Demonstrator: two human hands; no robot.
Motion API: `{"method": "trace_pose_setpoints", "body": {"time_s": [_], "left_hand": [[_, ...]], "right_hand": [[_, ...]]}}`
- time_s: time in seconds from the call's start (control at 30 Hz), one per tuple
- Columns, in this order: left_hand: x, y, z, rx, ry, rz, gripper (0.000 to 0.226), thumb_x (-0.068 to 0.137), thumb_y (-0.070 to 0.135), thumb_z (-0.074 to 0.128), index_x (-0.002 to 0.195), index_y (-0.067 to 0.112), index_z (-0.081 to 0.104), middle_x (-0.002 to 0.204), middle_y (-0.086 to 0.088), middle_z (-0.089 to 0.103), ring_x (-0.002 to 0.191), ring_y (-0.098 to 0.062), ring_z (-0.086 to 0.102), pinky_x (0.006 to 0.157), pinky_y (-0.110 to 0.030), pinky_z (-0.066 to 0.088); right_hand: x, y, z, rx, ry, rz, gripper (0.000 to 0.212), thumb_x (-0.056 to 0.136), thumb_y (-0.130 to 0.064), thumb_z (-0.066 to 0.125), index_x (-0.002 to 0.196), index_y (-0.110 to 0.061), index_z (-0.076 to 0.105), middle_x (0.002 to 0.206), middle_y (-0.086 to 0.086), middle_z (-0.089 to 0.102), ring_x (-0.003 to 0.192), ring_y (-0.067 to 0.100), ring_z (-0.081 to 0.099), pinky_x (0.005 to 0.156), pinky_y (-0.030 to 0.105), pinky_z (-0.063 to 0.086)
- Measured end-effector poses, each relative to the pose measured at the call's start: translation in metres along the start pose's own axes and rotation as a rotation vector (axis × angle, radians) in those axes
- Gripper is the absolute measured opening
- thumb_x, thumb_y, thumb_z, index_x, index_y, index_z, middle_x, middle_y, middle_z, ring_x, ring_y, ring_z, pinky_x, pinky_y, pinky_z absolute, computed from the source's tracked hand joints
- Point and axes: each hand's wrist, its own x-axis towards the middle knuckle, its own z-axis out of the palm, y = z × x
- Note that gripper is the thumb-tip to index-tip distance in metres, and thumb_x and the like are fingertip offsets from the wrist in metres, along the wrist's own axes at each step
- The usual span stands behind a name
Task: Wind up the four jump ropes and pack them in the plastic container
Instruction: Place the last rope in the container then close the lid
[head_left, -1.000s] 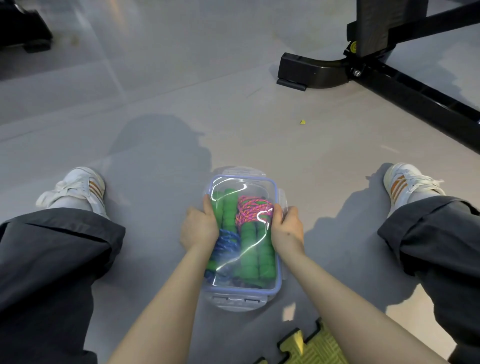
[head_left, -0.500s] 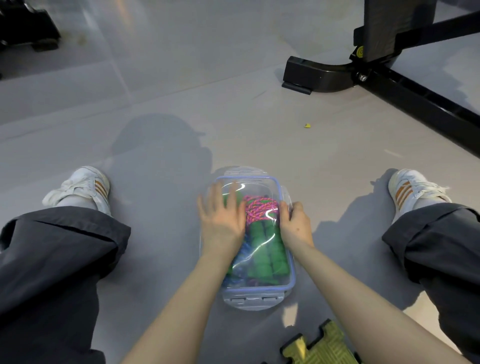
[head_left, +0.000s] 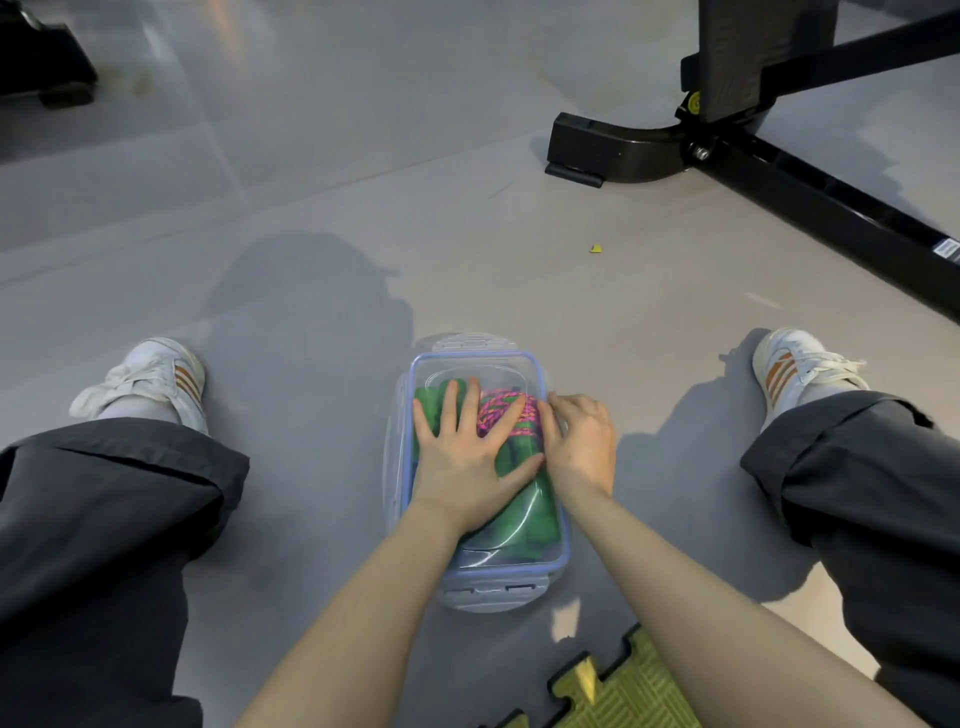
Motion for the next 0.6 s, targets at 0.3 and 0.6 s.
{"method": "trace_pose_setpoints", "body": {"time_s": [0.3,0.6], "left_hand": [[0.0,-0.001,0.01,0.052,0.118,0.021,0.045,0.09,0.041,0.036,0.128,0.03,0.059,0.135,-0.024,0.051,0.124,-0.045,0.047,0.1,-0.071,0.027],[0.004,-0.002,0.01,-0.005,0.134,-0.006,0.049,0.091,0.034,0.033,0.13,0.017,0.058,0.132,-0.02,0.056,0.121,-0.04,0.053,0.095,-0.072,0.03]], "right_hand": [[-0.018,-0.011,0.008,0.2,-0.132,0.172,0.041,0.1,-0.014,0.035,0.14,-0.003,0.039,0.144,0.013,0.044,0.134,0.024,0.041,0.104,0.017,0.024],[-0.015,-0.004,0.004,0.416,-0.176,0.261,0.042,0.1,-0.016,0.034,0.142,-0.012,0.036,0.146,0.001,0.042,0.136,0.015,0.036,0.106,0.015,0.023]]}}
